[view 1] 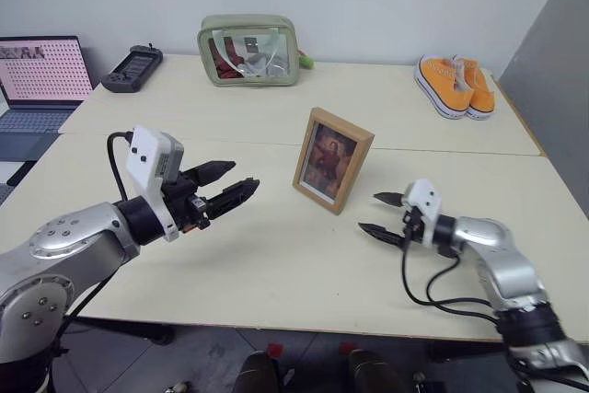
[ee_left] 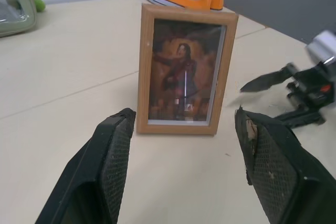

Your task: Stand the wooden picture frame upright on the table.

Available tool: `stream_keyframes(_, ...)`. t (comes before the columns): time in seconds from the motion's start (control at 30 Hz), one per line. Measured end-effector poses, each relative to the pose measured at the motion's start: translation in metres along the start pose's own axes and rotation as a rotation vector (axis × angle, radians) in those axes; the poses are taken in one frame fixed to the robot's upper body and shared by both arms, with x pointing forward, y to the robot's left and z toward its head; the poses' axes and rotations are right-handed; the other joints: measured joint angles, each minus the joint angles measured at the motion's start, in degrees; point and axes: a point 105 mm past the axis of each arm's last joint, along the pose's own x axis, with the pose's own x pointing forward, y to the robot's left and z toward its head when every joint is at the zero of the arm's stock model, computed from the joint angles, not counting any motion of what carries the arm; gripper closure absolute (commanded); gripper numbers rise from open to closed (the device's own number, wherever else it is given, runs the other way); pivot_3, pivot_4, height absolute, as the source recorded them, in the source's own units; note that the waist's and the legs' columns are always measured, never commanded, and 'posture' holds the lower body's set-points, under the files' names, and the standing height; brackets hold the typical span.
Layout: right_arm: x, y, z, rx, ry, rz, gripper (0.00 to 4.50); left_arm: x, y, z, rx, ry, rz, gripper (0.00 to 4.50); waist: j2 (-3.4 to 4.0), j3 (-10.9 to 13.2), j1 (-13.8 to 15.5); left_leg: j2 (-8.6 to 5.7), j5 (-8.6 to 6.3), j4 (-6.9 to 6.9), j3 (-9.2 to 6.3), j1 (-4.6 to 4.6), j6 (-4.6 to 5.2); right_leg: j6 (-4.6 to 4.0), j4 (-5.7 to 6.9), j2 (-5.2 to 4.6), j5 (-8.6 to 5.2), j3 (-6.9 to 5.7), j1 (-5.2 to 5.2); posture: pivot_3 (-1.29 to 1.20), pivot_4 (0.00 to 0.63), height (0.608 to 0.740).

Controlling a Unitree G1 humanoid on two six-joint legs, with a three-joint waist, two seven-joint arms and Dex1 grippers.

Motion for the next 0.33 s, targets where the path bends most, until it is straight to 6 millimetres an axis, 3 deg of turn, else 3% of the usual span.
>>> stream_keyframes(0.2, -0.028, -0.003, 0.048, -0.116, -0.012, -0.015, 0.48, 0.003, -0.008, -0.006, 0.029, 0.015, -0.085, 1.24, 0.00, 0.01, -0.25, 0.04, 0.00, -0.07, 0.03, 0.12, 0.01, 0.08, -0.01, 0.03, -0.05, 0.03, 0.03, 0.00, 0.150, 0.740)
stream_keyframes(0.33, -0.030, -0.009, 0.053, -0.120, -0.012, -0.061, 0.48, 0.006, -0.007, -0.005, 0.020, 0.017, -0.110, 1.24, -0.04, 0.02, -0.23, 0.02, 0.00, -0.07, 0.03, 0.09, 0.01, 0.08, -0.03, 0.02, -0.05, 0.03, 0.02, 0.00, 0.150, 0.740)
